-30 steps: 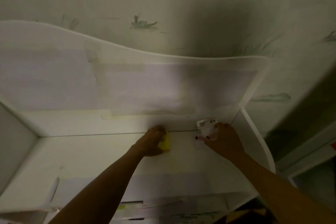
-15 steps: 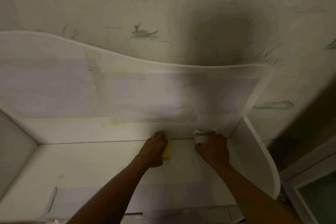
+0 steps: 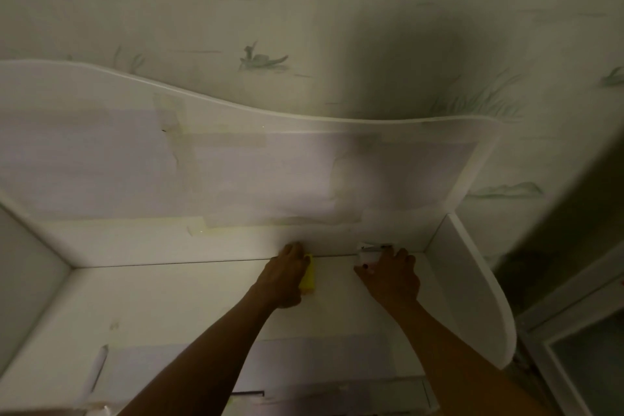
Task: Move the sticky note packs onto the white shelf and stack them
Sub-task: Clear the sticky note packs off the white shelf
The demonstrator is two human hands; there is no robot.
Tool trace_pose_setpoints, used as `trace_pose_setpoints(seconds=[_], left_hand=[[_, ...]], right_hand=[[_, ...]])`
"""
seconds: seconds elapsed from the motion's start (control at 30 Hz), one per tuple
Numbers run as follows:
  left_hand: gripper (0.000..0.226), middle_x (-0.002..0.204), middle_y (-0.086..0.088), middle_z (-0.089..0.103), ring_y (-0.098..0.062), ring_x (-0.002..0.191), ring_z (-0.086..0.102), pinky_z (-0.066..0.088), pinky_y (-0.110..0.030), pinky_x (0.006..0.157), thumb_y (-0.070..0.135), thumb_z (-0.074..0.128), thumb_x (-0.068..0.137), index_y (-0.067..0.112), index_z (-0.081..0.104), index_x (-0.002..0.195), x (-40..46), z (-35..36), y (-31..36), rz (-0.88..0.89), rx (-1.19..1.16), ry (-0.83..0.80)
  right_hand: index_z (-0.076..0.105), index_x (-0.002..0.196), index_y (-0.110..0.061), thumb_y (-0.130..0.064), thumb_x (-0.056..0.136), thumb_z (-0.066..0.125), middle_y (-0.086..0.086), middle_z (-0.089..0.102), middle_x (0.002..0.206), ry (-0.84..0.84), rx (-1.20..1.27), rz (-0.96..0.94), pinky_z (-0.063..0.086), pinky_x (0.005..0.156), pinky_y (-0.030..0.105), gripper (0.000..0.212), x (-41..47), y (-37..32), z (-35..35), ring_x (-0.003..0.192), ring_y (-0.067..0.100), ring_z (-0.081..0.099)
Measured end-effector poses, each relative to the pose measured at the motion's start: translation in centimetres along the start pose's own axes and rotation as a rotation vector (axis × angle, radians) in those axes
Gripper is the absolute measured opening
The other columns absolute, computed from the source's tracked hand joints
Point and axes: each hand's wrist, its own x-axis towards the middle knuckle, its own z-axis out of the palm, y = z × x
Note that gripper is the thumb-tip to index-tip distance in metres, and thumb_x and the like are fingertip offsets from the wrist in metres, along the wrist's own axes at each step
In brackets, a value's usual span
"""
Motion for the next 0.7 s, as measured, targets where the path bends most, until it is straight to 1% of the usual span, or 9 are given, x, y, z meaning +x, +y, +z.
trace_pose_setpoints(seconds=[0.07, 0.13, 0.23, 0.3, 0.37, 0.4, 0.5, 0.6, 0.7], left_hand=[[0.069, 0.139, -0.011, 0.031, -0.029, 0.128, 0.034, 0.048, -0.04, 0.091, 0.033, 0.071, 0.079, 0.009, 0.041, 0.135, -0.1, -0.4, 0.1, -0.009, -0.007, -0.032], [0.073, 0.142, -0.01, 0.031, -0.027, 0.132, 0.032, 0.045, -0.04, 0.098, 0.037, 0.073, 0.077, 0.011, 0.041, 0.137, -0.2, -1.2, 0.3, -0.026, -0.039, -0.074], [0.087, 0.156, -0.008, 0.019, -0.024, 0.144, 0.018, 0.035, -0.041, 0.11, 0.044, 0.073, 0.076, 0.017, 0.03, 0.147, -0.7, -3.1, 0.5, -0.03, -0.077, -0.09], [0.09, 0.159, -0.004, 0.012, -0.02, 0.147, 0.013, 0.029, -0.039, 0.114, 0.046, 0.073, 0.076, 0.02, 0.026, 0.149, -1.2, -4.8, 0.7, -0.038, -0.076, -0.068], [0.089, 0.159, -0.001, 0.013, -0.017, 0.146, 0.014, 0.029, -0.038, 0.114, 0.048, 0.071, 0.076, 0.022, 0.027, 0.149, -1.7, -6.5, 0.8, -0.046, -0.048, -0.041], [0.088, 0.159, 0.0, 0.014, -0.017, 0.146, 0.015, 0.029, -0.037, 0.113, 0.05, 0.071, 0.076, 0.022, 0.028, 0.148, -2.1, -7.5, 0.9, -0.052, -0.032, -0.028], [0.089, 0.158, 0.002, 0.019, -0.015, 0.145, 0.018, 0.029, -0.037, 0.113, 0.053, 0.071, 0.074, 0.024, 0.03, 0.147, -3.4, -10.8, 1.0, -0.065, 0.017, 0.016], [0.09, 0.157, 0.005, 0.023, -0.014, 0.144, 0.021, 0.029, -0.038, 0.114, 0.054, 0.072, 0.073, 0.027, 0.029, 0.147, -5.3, -15.2, 0.6, -0.091, 0.039, 0.089], [0.091, 0.156, 0.004, 0.025, -0.017, 0.142, 0.027, 0.032, -0.039, 0.111, 0.056, 0.071, 0.073, 0.027, 0.028, 0.147, -7.7, -19.1, 0.0, -0.133, 0.059, 0.162]], right_hand=[[0.035, 0.142, -0.013, -0.069, 0.084, 0.051, 0.014, 0.036, 0.142, -0.011, -0.002, -0.01, 0.041, 0.099, 0.044, 0.082, -0.1, 0.1, -0.9, 0.134, 0.033, 0.03], [0.042, 0.137, -0.016, -0.071, 0.085, 0.045, 0.013, 0.039, 0.14, -0.017, 0.008, -0.024, 0.038, 0.101, 0.045, 0.076, -0.2, 0.2, -2.3, 0.133, 0.033, 0.032], [0.044, 0.136, -0.016, -0.068, 0.09, 0.036, 0.011, 0.048, 0.136, 0.026, -0.144, -0.135, 0.038, 0.1, 0.042, 0.07, -0.3, 0.3, -5.5, 0.125, 0.031, 0.045], [0.044, 0.136, -0.017, -0.067, 0.092, 0.034, 0.009, 0.055, 0.131, 0.063, -0.211, -0.242, 0.041, 0.095, 0.038, 0.068, -0.5, 0.2, -8.0, 0.118, 0.028, 0.054], [0.045, 0.135, -0.019, -0.068, 0.09, 0.038, 0.006, 0.058, 0.131, 0.052, -0.208, -0.352, 0.043, 0.094, 0.036, 0.067, -0.7, 0.0, -10.3, 0.117, 0.025, 0.056], [0.046, 0.135, -0.02, -0.068, 0.089, 0.042, 0.004, 0.056, 0.134, 0.038, -0.199, -0.405, 0.043, 0.097, 0.036, 0.066, -0.8, -0.2, -11.3, 0.121, 0.024, 0.055], [0.044, 0.138, -0.023, -0.064, 0.086, 0.05, 0.001, 0.048, 0.142, 0.02, -0.22, -0.544, 0.035, 0.106, 0.036, 0.066, -1.5, -1.2, -14.6, 0.13, 0.021, 0.046], [0.045, 0.137, -0.026, -0.063, 0.084, 0.053, -0.001, 0.048, 0.142, 0.089, -0.234, -0.647, 0.033, 0.107, 0.037, 0.065, -2.4, -2.9, -18.1, 0.131, 0.02, 0.044], [0.047, 0.136, -0.025, -0.062, 0.083, 0.056, 0.0, 0.05, 0.14, 0.149, -0.223, -0.72, 0.037, 0.106, 0.038, 0.066, -3.6, -5.0, -21.2, 0.129, 0.022, 0.047]])
